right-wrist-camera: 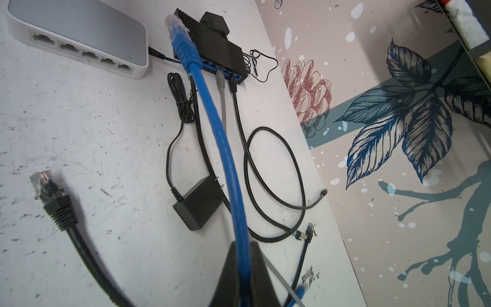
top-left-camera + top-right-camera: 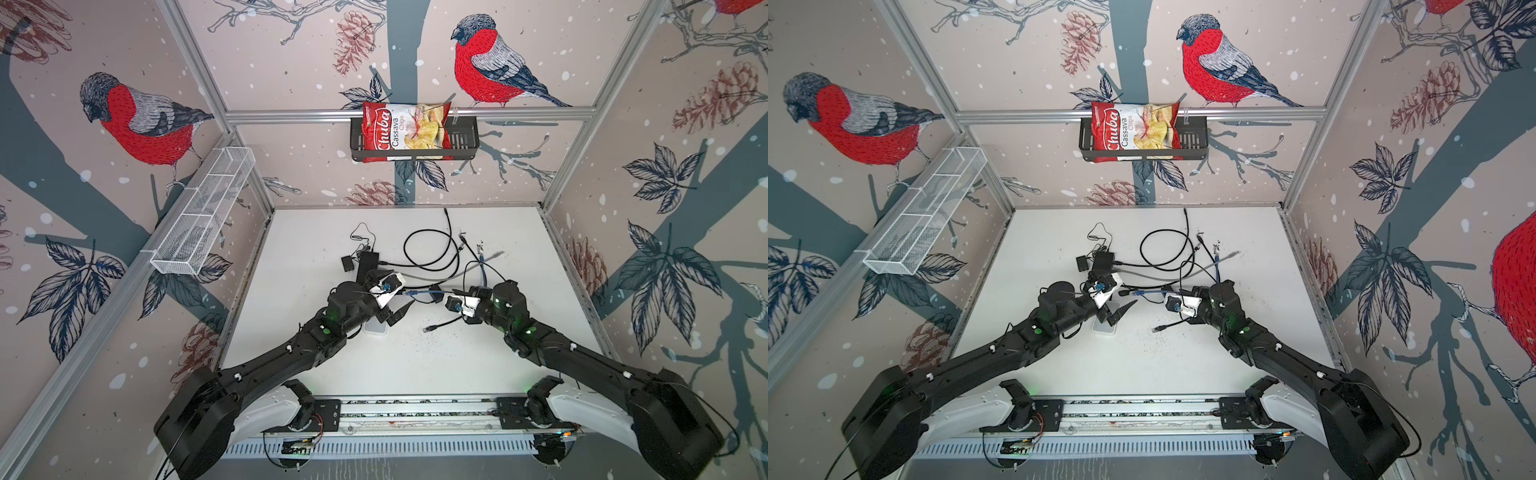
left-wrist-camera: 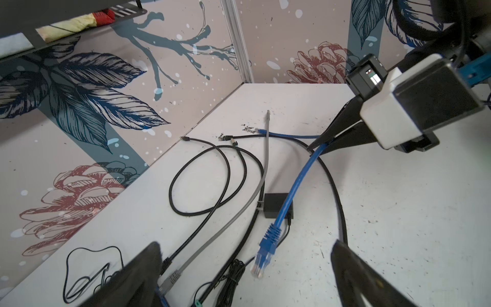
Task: Insert the plug into the switch port
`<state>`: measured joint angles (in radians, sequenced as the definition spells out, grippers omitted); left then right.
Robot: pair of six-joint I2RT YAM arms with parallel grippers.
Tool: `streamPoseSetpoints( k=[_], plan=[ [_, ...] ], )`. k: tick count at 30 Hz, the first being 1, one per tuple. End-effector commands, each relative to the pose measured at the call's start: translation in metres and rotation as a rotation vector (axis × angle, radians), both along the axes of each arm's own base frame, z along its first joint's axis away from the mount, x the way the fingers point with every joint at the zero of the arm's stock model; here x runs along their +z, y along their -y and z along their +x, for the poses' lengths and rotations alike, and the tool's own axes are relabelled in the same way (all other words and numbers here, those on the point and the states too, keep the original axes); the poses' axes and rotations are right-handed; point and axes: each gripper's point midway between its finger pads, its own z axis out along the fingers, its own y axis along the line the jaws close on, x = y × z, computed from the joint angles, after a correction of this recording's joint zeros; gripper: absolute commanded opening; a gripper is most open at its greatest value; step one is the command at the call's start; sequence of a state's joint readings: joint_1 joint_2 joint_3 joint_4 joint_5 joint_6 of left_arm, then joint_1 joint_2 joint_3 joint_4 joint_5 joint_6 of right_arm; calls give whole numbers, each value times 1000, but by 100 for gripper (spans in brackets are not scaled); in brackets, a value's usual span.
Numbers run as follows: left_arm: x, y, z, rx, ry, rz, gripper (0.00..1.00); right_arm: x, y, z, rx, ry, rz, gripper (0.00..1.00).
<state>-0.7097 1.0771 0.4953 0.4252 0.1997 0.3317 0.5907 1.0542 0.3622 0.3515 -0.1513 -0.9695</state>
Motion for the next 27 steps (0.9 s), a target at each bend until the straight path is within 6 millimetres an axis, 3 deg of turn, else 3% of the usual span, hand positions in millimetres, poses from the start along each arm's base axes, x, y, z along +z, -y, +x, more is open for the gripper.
streamPoseSetpoints(
  k=[1, 4, 9, 18, 27],
  plan=[
    [-27, -2, -18, -68, -83, 83, 92, 12, -1, 3, 1, 55, 23, 1],
    [-45, -2, -37, -158, -86, 115, 87, 12, -2, 1, 10, 60, 22, 1],
    [-55, -8, -41, -186, -44, 146, 78, 12, -4, -6, 46, 65, 17, 1],
    [-55, -12, -16, -185, -13, 168, 75, 11, -4, -12, 76, 96, 11, 1],
    [-67, 6, -10, -279, -90, 164, 63, 11, -6, -13, 84, 101, 10, 1]
  ],
)
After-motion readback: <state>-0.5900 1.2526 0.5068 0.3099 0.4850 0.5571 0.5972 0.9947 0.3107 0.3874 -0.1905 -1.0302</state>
